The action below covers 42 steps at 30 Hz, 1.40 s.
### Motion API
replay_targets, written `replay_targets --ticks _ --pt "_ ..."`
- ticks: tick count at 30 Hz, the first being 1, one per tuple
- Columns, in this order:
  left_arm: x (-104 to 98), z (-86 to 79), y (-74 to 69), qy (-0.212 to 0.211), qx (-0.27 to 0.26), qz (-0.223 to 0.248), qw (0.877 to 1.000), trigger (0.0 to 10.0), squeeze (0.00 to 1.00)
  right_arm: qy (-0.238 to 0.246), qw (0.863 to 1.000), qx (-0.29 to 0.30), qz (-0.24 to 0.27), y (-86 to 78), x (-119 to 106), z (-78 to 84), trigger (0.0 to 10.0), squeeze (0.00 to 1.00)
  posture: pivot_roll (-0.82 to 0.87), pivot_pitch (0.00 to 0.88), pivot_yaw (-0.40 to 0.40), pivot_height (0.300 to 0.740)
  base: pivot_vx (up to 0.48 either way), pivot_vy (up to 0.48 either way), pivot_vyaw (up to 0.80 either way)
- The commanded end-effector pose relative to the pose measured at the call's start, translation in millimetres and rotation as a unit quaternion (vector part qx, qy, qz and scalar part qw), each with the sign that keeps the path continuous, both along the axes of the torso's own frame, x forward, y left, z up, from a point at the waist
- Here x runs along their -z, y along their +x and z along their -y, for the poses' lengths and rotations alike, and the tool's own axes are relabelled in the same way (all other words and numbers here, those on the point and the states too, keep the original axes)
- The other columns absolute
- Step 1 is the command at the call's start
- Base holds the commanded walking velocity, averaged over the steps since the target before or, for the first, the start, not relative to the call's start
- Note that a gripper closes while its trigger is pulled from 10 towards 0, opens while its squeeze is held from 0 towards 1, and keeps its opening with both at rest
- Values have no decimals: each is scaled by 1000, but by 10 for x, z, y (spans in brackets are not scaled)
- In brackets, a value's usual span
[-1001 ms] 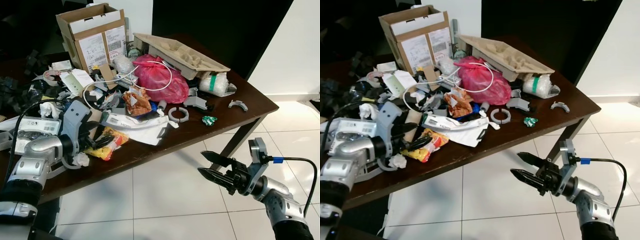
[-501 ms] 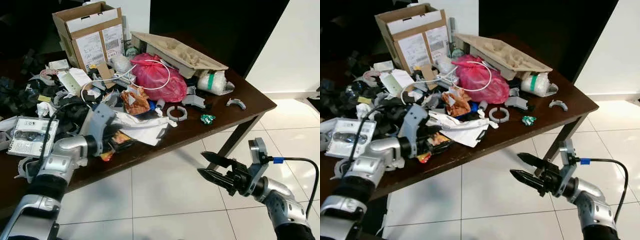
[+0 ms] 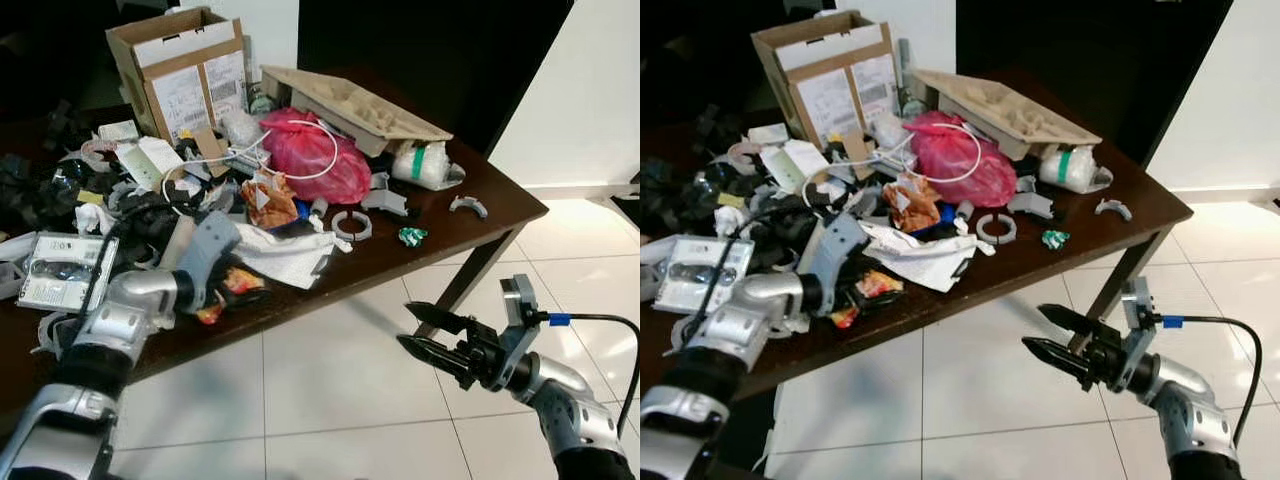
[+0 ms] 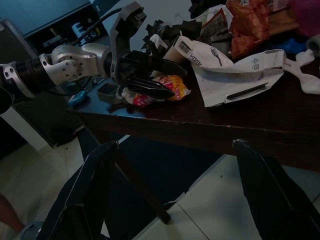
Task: Picking trash to rubbish bin
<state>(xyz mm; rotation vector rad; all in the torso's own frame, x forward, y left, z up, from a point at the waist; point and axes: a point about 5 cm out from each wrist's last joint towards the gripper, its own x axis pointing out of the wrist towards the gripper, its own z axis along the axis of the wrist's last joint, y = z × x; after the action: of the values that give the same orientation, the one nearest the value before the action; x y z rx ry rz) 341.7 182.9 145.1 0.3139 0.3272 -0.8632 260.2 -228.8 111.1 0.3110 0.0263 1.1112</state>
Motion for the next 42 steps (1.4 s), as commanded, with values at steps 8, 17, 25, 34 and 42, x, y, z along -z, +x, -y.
replay_targets --ticks 8,17,25,34,42 --pt "-82 -133 39 59 -44 11 997 10000 0 -5 1000 0 -2 -16 -1 14 10000 0 24 149 -43 740 0 0 0" --pt "-339 -121 123 48 -77 58 994 10000 0 -4 1000 1 -2 -21 0 16 10000 0 22 146 -42 740 0 0 0" --pt "-364 42 6 39 -55 21 997 10000 0 -11 1000 1 -2 -16 1 23 10000 0 26 145 -43 740 0 0 0" --pt "-191 15 -86 45 -96 -37 994 10000 0 -21 1000 1 -6 -23 15 29 10000 0 21 145 -43 740 0 0 0" --pt "-201 -118 -162 77 -124 -49 988 10000 0 -22 1000 1 -7 -26 14 37 10000 0 23 147 -47 740 0 0 0"
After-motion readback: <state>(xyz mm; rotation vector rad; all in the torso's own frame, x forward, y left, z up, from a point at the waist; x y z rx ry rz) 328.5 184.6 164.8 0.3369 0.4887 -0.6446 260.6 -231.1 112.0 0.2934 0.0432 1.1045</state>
